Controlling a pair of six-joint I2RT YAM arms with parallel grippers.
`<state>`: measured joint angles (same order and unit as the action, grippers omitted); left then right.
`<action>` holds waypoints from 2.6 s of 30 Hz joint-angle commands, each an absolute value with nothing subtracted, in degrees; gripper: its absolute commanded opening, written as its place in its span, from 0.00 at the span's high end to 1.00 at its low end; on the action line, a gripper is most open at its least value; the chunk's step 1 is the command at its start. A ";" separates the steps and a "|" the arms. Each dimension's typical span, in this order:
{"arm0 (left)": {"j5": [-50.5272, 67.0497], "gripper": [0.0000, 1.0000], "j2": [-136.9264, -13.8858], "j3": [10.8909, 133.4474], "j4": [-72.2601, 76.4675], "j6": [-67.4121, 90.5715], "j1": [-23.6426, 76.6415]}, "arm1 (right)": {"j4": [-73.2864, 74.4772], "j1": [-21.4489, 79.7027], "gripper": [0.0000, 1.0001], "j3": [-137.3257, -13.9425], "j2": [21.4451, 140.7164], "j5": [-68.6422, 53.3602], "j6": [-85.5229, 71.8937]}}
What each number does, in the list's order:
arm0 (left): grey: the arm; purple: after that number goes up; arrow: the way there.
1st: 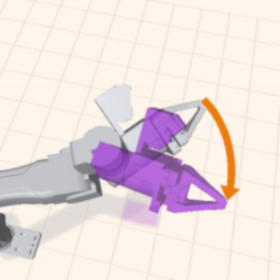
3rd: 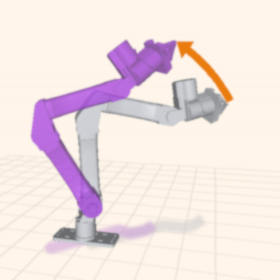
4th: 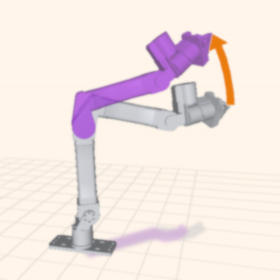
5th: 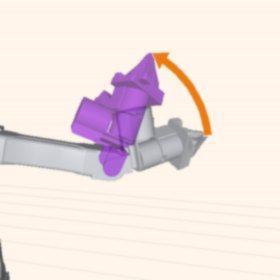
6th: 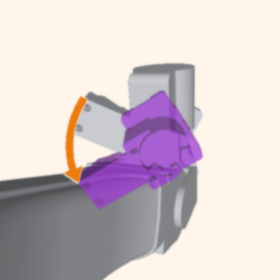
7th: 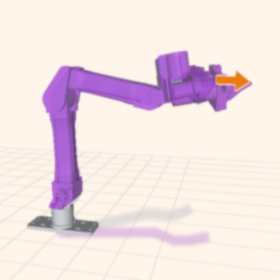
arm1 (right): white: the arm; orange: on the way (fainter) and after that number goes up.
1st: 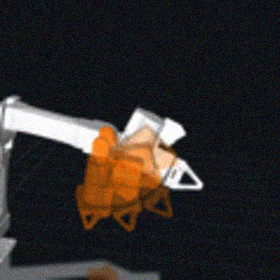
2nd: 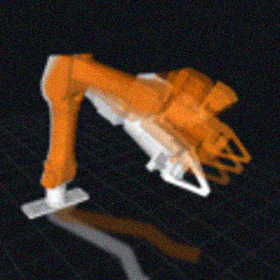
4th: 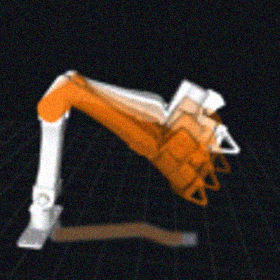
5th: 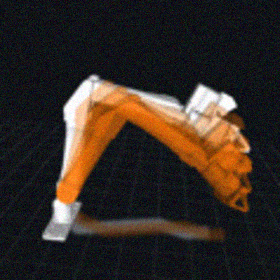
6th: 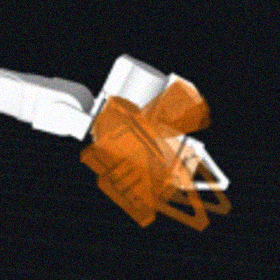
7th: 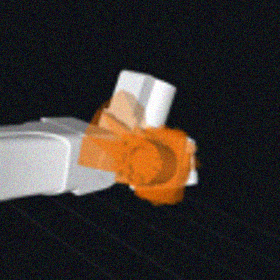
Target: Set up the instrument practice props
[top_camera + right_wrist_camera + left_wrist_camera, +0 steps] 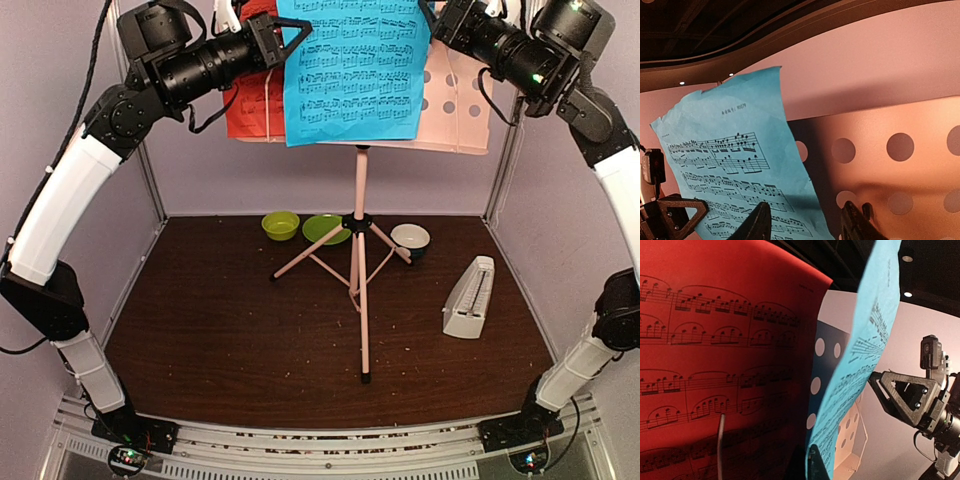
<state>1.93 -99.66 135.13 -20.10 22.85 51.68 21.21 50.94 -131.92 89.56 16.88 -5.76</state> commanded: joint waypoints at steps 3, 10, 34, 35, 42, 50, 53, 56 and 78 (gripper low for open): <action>-1.12 1.00 -98.90 135.22 -16.54 22.45 51.26 | 25.42 50.85 0.50 -132.46 87.20 20.49 -3.79; -3.45 1.00 -98.88 135.44 -16.92 24.29 51.33 | 30.81 50.80 0.45 -125.44 81.42 26.29 -3.44; -6.57 1.00 -98.75 135.63 -17.85 24.67 51.33 | 30.38 48.43 0.81 -121.31 82.70 22.70 -6.05; -6.65 1.00 -98.78 135.62 -17.77 24.62 51.33 | 29.19 48.43 0.85 -119.93 82.02 22.57 -5.65; -5.98 1.00 -99.38 135.63 -17.25 24.48 51.33 | 22.02 48.21 1.00 -111.01 77.93 19.75 -1.38; -3.91 1.00 -100.64 135.79 -15.11 23.30 51.50 | 13.86 47.50 1.00 -103.87 74.56 15.10 3.90; -2.53 1.00 -101.72 136.59 -14.01 23.17 51.66 | 11.72 47.30 1.00 -101.85 73.74 13.71 5.13; -1.75 1.00 -103.14 138.19 -13.69 22.64 52.05 | 11.21 47.22 1.00 -101.13 73.49 13.01 5.76; 1.89 1.00 -113.11 146.16 -4.79 21.99 54.85 | 9.86 47.05 1.00 -99.07 71.92 10.45 5.10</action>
<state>0.47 -111.28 142.74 -9.89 22.79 54.19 10.44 47.20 -100.03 73.36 12.14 5.80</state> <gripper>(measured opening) 0.009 0.025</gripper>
